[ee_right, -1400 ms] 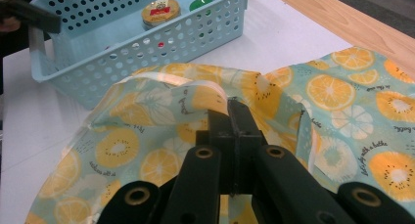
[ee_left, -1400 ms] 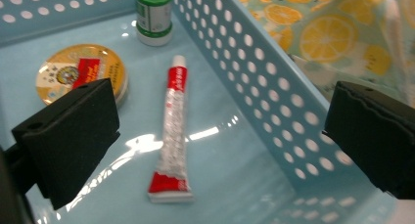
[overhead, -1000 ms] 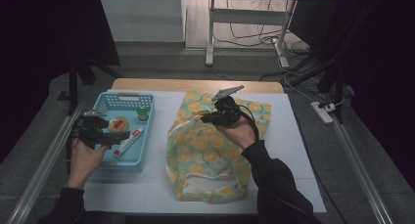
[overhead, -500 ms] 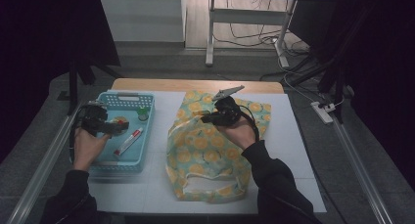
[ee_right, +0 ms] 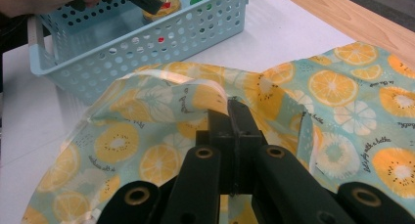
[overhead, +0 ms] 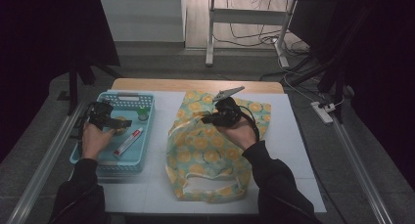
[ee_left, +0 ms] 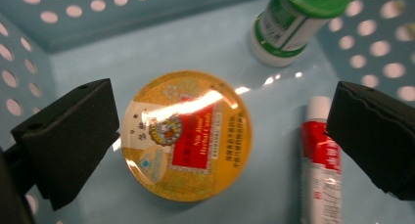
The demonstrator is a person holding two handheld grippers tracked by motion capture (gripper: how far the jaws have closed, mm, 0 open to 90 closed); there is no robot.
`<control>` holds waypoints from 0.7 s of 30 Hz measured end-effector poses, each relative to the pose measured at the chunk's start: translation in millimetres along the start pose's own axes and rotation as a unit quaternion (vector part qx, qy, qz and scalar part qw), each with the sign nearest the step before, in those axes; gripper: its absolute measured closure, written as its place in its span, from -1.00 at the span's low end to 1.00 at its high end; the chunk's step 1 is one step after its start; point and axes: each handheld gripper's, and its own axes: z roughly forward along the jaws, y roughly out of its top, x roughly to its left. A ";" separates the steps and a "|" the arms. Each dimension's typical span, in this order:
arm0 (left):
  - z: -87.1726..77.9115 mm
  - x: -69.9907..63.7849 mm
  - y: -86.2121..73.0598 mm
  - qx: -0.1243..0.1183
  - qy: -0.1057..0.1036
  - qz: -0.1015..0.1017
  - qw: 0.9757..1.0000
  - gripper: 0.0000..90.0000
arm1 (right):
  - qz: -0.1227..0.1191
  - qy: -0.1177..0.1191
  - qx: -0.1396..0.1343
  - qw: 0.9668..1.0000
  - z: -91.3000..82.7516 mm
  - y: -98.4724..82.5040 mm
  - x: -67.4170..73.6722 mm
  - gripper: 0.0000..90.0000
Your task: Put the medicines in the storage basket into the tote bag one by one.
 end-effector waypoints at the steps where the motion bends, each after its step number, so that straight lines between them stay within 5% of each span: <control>1: 0.4 0.3 1.1 0.003 0.005 0.001 1.000 -1.00 | 0.001 0.000 0.000 1.000 -0.1 -0.3 0.0 1.00; 10: 8.8 3.9 7.4 0.033 0.013 0.000 0.999 -1.00 | 0.001 0.003 0.002 1.000 2.4 -1.4 1.3 1.00; 14: 12.5 2.4 8.3 0.048 0.026 0.017 0.998 -1.00 | 0.000 0.003 0.001 1.000 2.2 -1.6 1.3 1.00; 21: 20.7 3.6 8.4 0.077 0.009 0.007 0.997 -1.00 | -0.001 0.003 0.001 1.000 2.4 -2.7 0.9 1.00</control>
